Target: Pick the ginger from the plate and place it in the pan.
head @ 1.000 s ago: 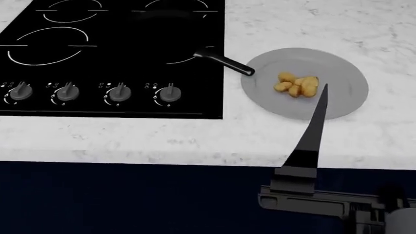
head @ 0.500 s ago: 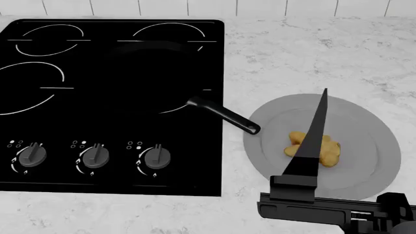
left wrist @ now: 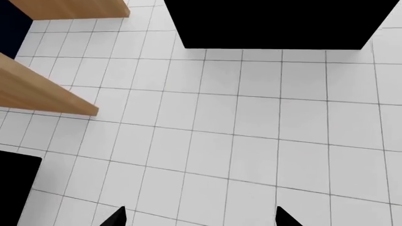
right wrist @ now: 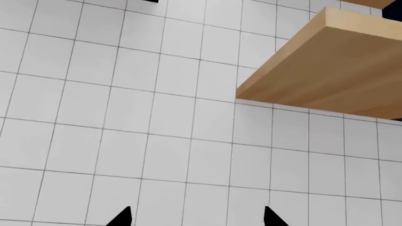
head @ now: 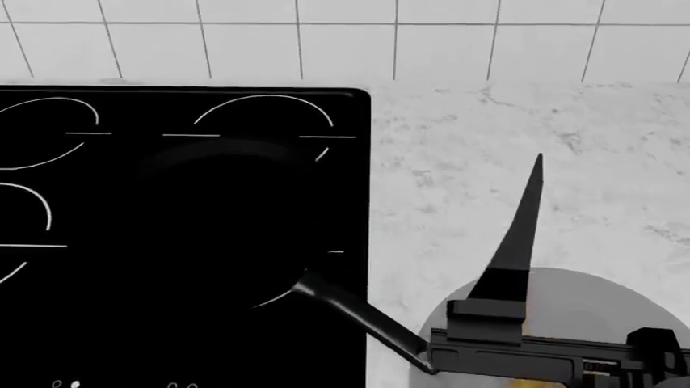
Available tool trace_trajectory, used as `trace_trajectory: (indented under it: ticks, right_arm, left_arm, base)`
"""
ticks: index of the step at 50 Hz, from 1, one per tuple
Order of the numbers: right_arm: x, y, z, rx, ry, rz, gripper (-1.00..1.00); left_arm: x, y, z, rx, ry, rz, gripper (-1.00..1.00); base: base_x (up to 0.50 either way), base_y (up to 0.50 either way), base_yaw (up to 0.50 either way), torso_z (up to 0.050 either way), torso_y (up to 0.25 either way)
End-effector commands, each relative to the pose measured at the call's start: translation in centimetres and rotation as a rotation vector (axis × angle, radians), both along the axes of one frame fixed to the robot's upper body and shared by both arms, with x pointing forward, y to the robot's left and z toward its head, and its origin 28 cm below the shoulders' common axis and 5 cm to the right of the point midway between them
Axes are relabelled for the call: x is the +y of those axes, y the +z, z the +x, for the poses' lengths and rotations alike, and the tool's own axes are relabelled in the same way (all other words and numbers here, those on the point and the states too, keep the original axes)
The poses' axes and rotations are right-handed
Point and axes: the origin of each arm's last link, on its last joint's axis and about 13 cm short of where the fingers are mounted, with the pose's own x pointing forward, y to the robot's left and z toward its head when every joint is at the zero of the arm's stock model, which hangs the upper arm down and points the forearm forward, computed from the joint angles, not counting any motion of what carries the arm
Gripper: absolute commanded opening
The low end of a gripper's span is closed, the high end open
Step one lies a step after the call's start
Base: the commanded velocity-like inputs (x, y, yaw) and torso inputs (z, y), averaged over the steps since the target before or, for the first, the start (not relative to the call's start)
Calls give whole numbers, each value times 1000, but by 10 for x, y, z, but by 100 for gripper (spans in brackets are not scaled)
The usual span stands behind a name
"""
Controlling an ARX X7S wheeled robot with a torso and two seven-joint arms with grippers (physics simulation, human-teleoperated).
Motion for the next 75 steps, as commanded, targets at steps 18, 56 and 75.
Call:
trace_trajectory:
  ticks: [18,56,75]
  right_arm:
    - [-20,72,-44,309,-209,62,100]
    - [-45,91,-50,1011,-304,232,100]
    - [-39,117,-42,1170,-190,203,100]
  left_arm:
    - [-3,-8,4,21,-23,-1,100]
    - [-7,-6,2,10,-45,11,100]
    - [-8,-8,1,16,-45,17,100]
  base:
    - [14,0,0,0,1]
    - [0,0,0,0,0]
    - [0,0,0,0,0]
